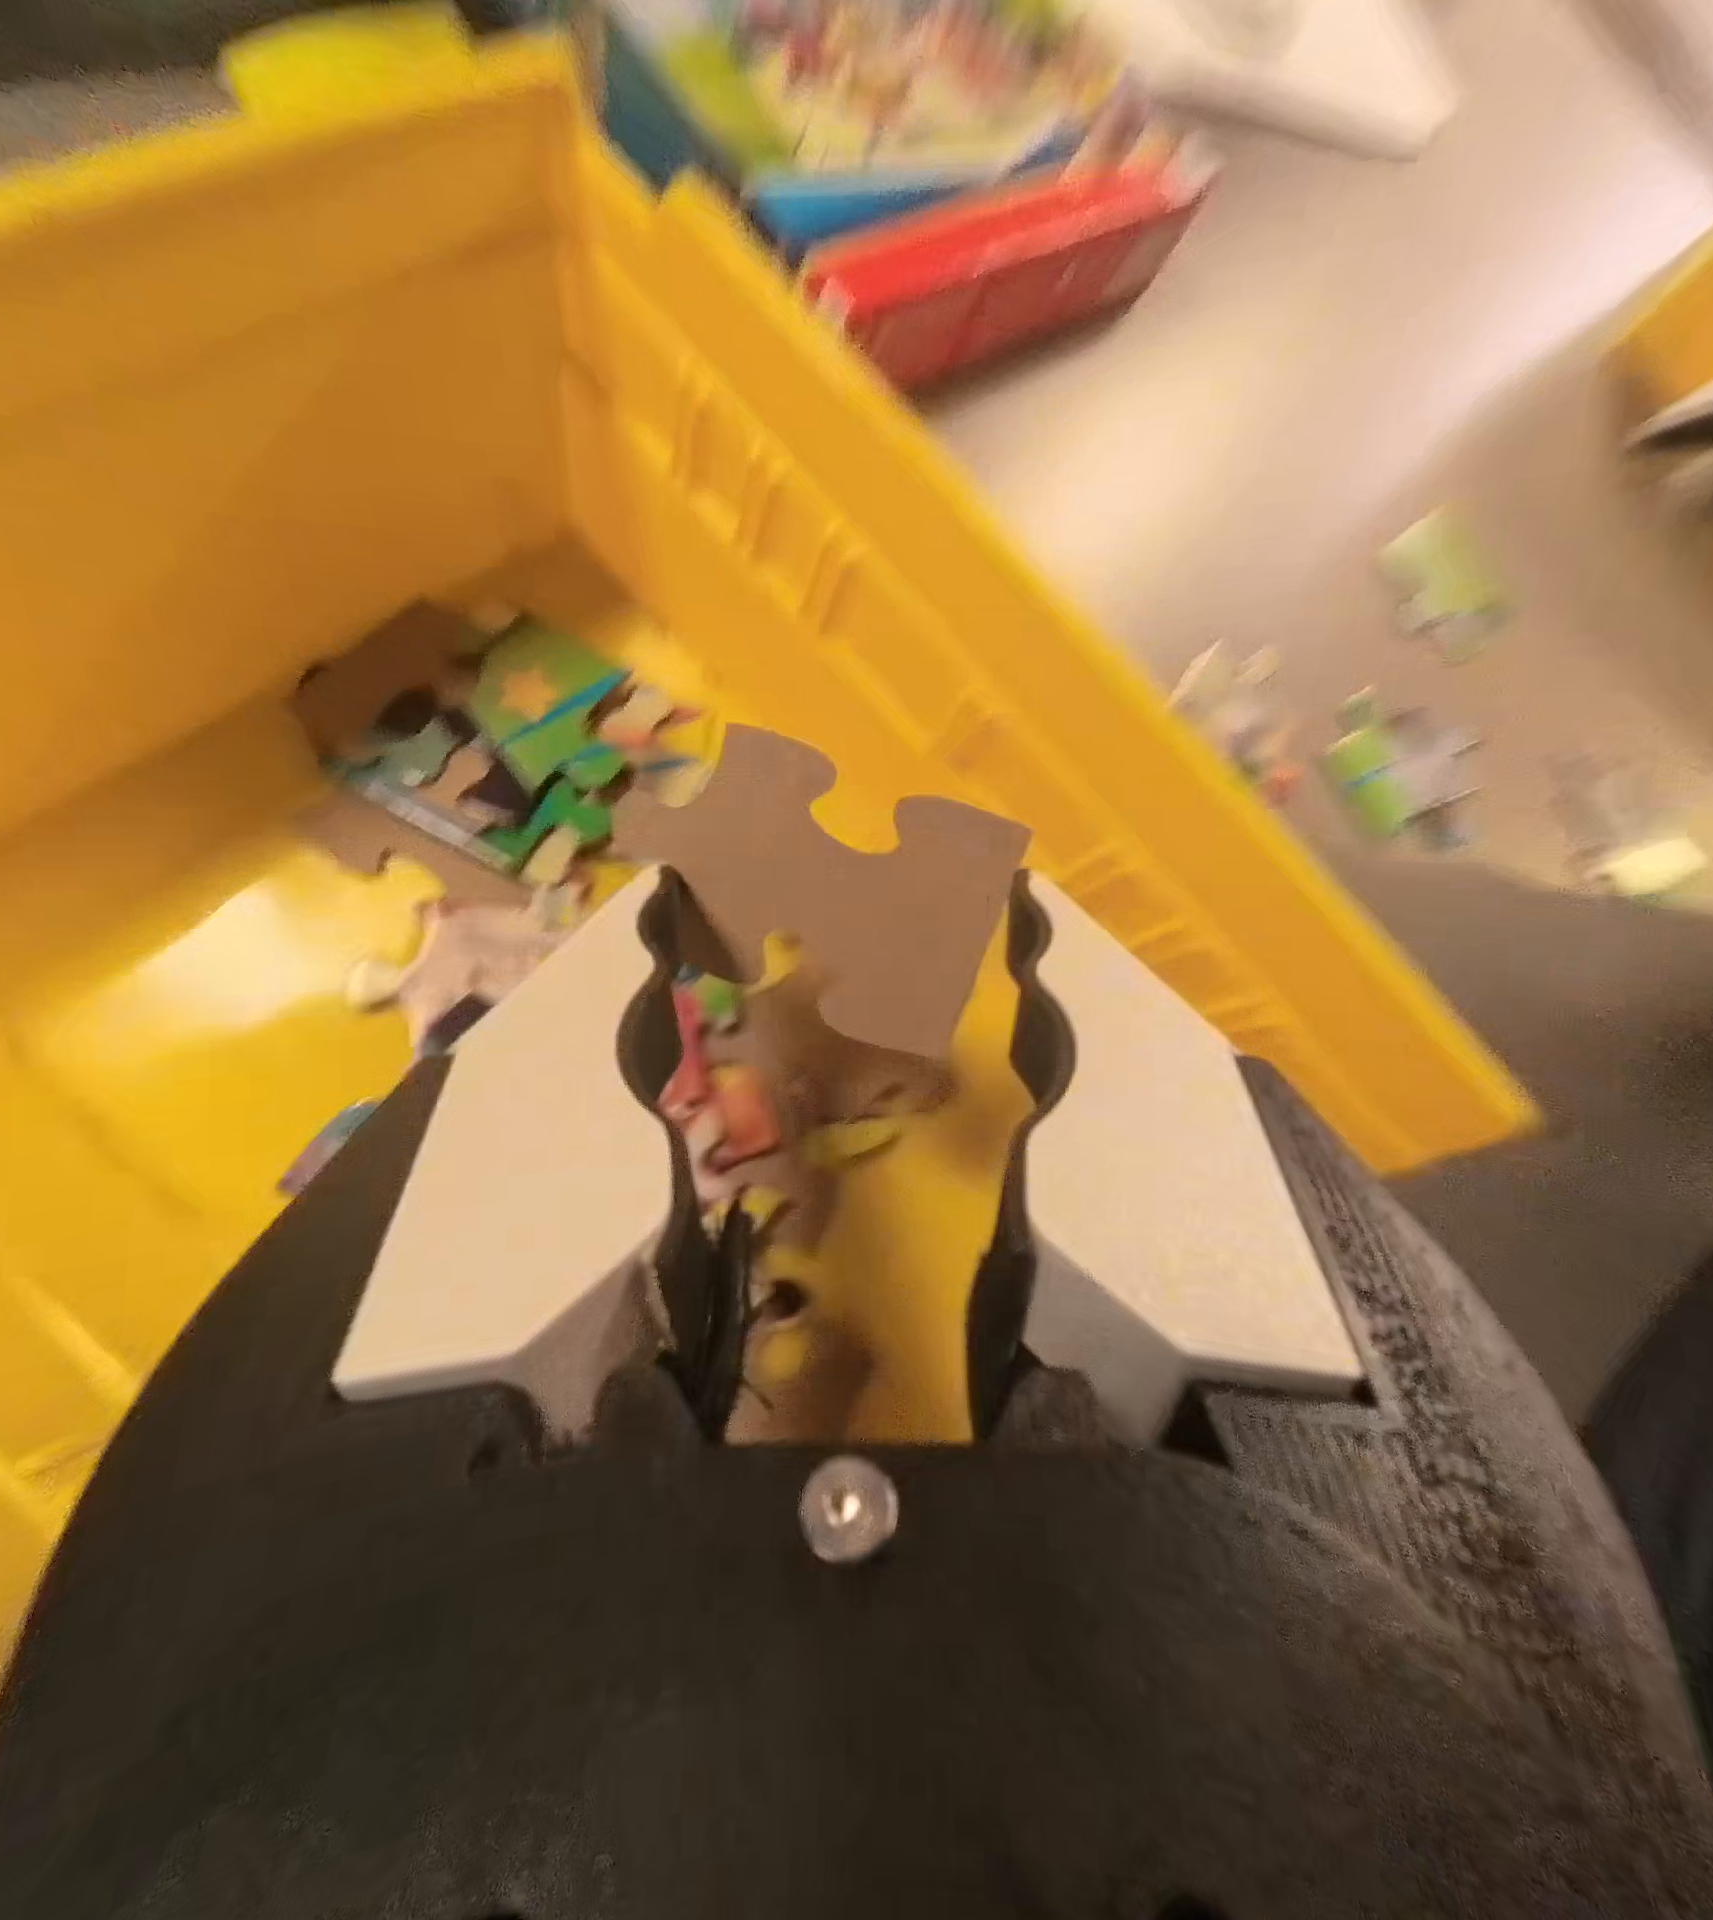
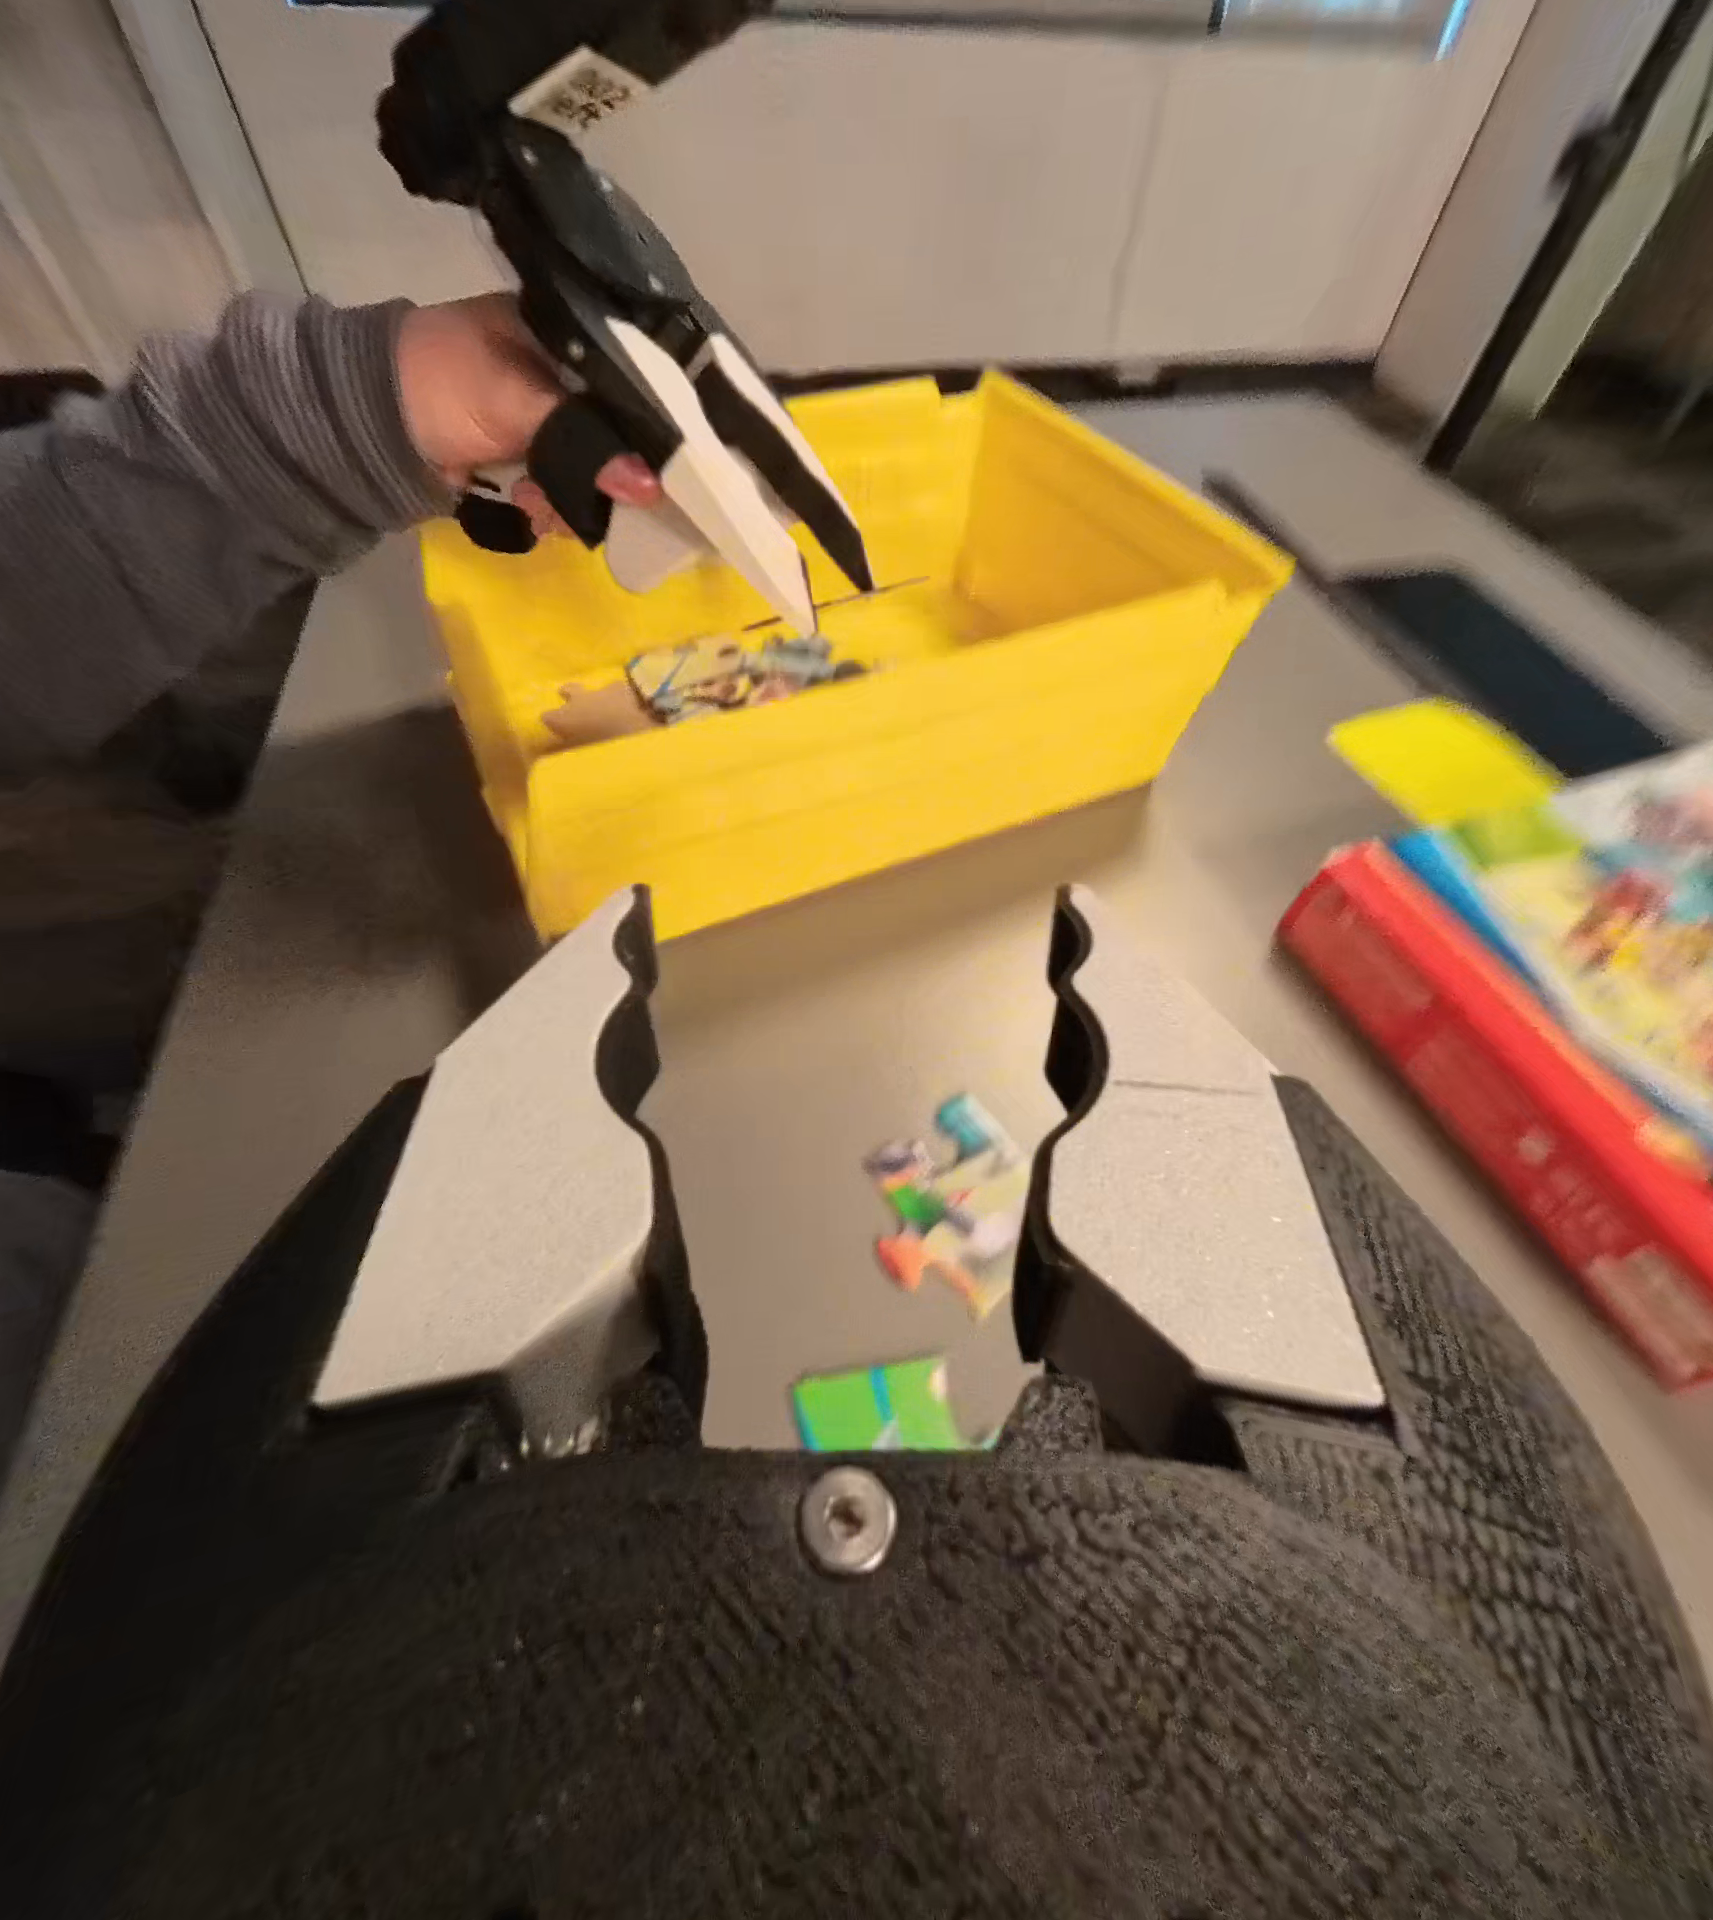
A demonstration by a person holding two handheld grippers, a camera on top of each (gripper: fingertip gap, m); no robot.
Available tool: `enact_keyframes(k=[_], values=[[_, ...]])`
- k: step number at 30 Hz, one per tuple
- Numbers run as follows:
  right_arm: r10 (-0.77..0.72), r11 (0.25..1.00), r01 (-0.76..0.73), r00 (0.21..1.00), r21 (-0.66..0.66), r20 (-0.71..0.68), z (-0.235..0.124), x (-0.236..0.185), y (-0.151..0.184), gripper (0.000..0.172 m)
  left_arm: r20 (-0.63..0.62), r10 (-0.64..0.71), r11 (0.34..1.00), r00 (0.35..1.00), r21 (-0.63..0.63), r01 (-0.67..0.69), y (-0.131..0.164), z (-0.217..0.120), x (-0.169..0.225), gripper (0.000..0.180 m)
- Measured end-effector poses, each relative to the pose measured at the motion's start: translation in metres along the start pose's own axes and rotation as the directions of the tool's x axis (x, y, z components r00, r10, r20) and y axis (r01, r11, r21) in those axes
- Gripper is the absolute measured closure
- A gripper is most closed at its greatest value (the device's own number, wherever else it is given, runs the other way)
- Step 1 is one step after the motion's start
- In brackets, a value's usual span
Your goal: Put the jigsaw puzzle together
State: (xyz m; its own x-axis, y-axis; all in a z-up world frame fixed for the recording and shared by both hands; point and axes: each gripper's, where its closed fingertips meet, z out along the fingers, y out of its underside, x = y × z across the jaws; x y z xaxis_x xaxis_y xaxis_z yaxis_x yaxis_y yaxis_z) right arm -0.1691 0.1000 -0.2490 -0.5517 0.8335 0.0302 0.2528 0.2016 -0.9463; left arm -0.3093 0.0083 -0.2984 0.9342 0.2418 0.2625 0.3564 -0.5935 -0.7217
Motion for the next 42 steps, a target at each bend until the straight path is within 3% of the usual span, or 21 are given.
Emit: enact_keyframes(k=[3,5,7,12,13,14,16,18,19,21,24,26,28,30,32,34,36,39,42], values=[[-0.277,0.957,0.283,0.957,0.064,-0.091,0.013,-0.011,-0.033,0.076,-0.339,-0.051,0.972,0.939,0.201,0.126,-0.036,-0.035,0.056,0.118],[-0.464,0.876,0.478,0.873,0.071,-0.152,0.026,-0.024,-0.053,0.060,-0.577,-0.050,0.943,0.815,0.241,0.229,-0.052,-0.060,0.094,0.118],[-0.601,0.772,0.628,0.770,0.094,-0.212,0.037,-0.041,-0.074,0.057,-0.726,-0.043,0.932,0.687,0.219,0.289,-0.058,-0.078,0.123,0.118],[-0.720,0.629,0.764,0.641,0.141,-0.265,0.052,-0.071,-0.102,0.081,-0.844,-0.026,0.940,0.536,0.162,0.301,-0.054,-0.089,0.163,0.118],[-0.735,0.608,0.785,0.613,0.119,-0.288,0.052,-0.069,-0.104,0.104,-0.849,-0.026,0.941,0.528,0.157,0.299,-0.053,-0.089,0.168,0.118],[-0.749,0.584,0.806,0.580,0.094,-0.321,0.051,-0.066,-0.106,0.118,-0.847,-0.027,0.945,0.531,0.152,0.290,-0.051,-0.088,0.170,0.118],[-0.769,0.561,0.826,0.544,0.055,-0.336,0.048,-0.063,-0.104,0.121,-0.833,-0.030,0.938,0.553,0.167,0.302,-0.052,-0.087,0.171,0.117],[-0.772,0.591,0.807,0.564,-0.003,-0.294,0.044,-0.053,-0.091,0.125,-0.766,-0.033,0.934,0.641,0.205,0.293,-0.052,-0.080,0.161,0.099],[-0.771,0.622,0.782,0.602,-0.043,-0.211,0.043,-0.050,-0.074,0.125,-0.693,-0.029,0.931,0.720,0.243,0.271,-0.051,-0.075,0.149,0.090],[-0.680,0.714,0.670,0.733,-0.201,0.028,0.040,-0.042,-0.023,0.125,-0.461,-0.009,0.927,0.887,0.330,0.181,-0.046,-0.068,0.110,0.094],[-0.421,0.712,0.524,0.851,-0.468,0.313,0.021,-0.047,0.054,0.125,-0.080,0.022,0.959,0.997,0.283,0.001,-0.025,-0.062,0.047,0.104],[-0.310,0.646,0.490,0.869,-0.586,0.386,0.011,-0.050,0.087,0.125,0.098,0.089,0.984,0.991,0.147,-0.103,-0.004,-0.059,0.018,0.114],[-0.249,0.618,0.472,0.876,-0.629,0.413,0.011,-0.055,0.104,0.125,0.147,0.161,0.987,0.976,-0.001,-0.162,0.017,-0.056,0.006,0.122],[-0.214,0.628,0.462,0.876,-0.626,0.432,0.017,-0.063,0.111,0.123,0.116,0.212,0.967,0.970,-0.167,-0.191,0.038,-0.047,0.003,0.122],[-0.214,0.634,0.454,0.881,-0.626,0.422,0.024,-0.062,0.114,0.103,0.032,0.265,0.919,0.964,-0.312,-0.242,0.058,-0.035,0.006,0.115],[-0.211,0.642,0.430,0.895,-0.634,0.393,0.027,-0.060,0.114,0.081,0.002,0.333,0.876,0.943,-0.372,-0.309,0.063,-0.021,0.004,0.111],[-0.196,0.683,0.395,0.909,-0.614,0.367,0.028,-0.061,0.109,0.072,-0.024,0.451,0.819,0.892,-0.386,-0.424,0.061,-0.009,0.005,0.104],[-0.143,0.768,0.318,0.931,-0.556,0.336,0.024,-0.067,0.096,0.069,-0.039,0.576,0.735,0.816,-0.413,-0.538,0.055,0.005,0.002,0.104],[-0.103,0.825,0.255,0.945,-0.505,0.309,0.017,-0.071,0.091,0.072,-0.129,0.572,0.702,0.810,-0.435,-0.565,0.058,0.022,0.007,0.104]])
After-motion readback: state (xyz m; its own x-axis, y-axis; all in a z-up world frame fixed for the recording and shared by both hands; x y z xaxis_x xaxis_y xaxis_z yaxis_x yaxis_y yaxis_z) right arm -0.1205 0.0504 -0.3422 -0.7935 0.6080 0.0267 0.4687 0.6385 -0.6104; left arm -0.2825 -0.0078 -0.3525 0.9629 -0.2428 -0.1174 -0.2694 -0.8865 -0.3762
